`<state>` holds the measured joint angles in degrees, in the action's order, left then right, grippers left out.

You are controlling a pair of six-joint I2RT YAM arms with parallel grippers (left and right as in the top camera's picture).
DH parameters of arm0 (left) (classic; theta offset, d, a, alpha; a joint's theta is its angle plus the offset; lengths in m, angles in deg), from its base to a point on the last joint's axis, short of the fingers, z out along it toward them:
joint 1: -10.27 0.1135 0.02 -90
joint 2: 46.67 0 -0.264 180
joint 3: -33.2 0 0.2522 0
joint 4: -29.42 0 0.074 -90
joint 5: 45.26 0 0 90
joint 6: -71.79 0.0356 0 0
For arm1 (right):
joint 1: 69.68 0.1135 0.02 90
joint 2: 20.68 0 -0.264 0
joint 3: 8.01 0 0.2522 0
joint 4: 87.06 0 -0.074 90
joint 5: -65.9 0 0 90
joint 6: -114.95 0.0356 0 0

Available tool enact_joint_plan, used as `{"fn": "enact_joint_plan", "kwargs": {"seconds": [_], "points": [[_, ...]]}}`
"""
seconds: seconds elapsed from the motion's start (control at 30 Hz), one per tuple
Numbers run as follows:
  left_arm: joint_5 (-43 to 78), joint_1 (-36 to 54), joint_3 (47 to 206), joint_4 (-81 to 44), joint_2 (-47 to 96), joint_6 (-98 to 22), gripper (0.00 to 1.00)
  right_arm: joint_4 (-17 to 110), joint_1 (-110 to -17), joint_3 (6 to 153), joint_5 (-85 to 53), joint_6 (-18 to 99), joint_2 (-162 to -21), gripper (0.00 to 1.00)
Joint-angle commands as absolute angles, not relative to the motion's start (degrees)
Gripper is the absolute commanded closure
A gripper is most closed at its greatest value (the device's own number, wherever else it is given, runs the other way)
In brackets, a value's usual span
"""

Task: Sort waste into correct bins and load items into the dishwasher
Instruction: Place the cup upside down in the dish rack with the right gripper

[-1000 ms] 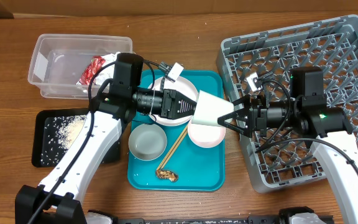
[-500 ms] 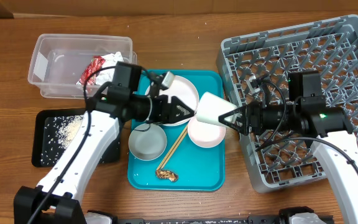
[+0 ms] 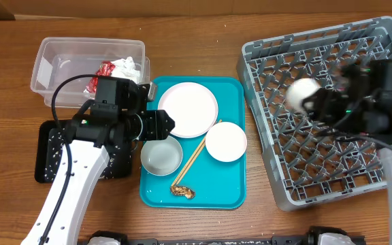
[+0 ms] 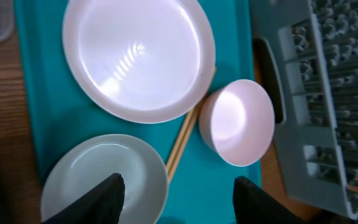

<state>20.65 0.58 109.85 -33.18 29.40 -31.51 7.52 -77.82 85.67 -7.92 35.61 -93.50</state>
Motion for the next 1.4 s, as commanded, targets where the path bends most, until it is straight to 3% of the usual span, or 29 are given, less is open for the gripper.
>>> {"fn": "enact_joint_plan", "kwargs": {"seconds": [0.0,0.33,0.63,0.67,0.7,0.77,0.8,0.87,0.93,1.0,1.13,1.37], "points": [[26.1,0.7,110.6,-33.4,28.6,-30.2,0.42,5.5,-85.6,89.4,-13.3,37.5,-93.7,0.96],[26.1,0.7,110.6,-33.4,28.6,-30.2,0.41,2.7,-107.2,89.5,-23.0,41.3,-102.0,0.96],[26.1,0.7,110.6,-33.6,28.6,-30.2,0.41,3.2,-111.3,89.4,-23.5,41.3,-110.8,0.95],[26.1,0.7,110.6,-33.6,28.6,-30.2,0.41,3.4,-111.3,89.4,-23.6,41.3,-111.3,0.9],[26.1,0.7,110.6,-33.6,28.6,-30.2,0.41,3.6,-111.3,89.4,-23.7,41.3,-111.9,0.76],[26.1,0.7,110.6,-33.6,28.6,-30.2,0.41,4.1,-111.3,89.4,-23.9,41.3,-112.5,0.62],[26.1,0.7,110.6,-33.6,28.6,-30.2,0.41,4.3,-111.3,89.4,-23.8,41.3,-112.7,0.49],[26.1,0.7,110.6,-33.7,28.6,-30.2,0.41,4.5,-111.3,89.4,-23.8,41.3,-113.0,0.42],[26.1,0.7,110.6,-33.7,28.6,-30.2,0.41,4.5,-111.3,89.4,-22.5,41.3,-113.1,0.26],[26.1,0.7,110.6,-33.7,28.6,-30.2,0.41,4.5,-111.3,89.4,-21.8,41.3,-113.1,0.18],[26.1,0.7,110.6,-33.8,28.6,-30.2,0.41,4.5,-111.3,89.4,-21.4,41.3,-113.1,0.12],[26.1,0.7,110.6,-33.8,28.6,-30.2,0.4,4.4,-111.3,89.4,-17.6,41.3,-113.1,0.11]]}}
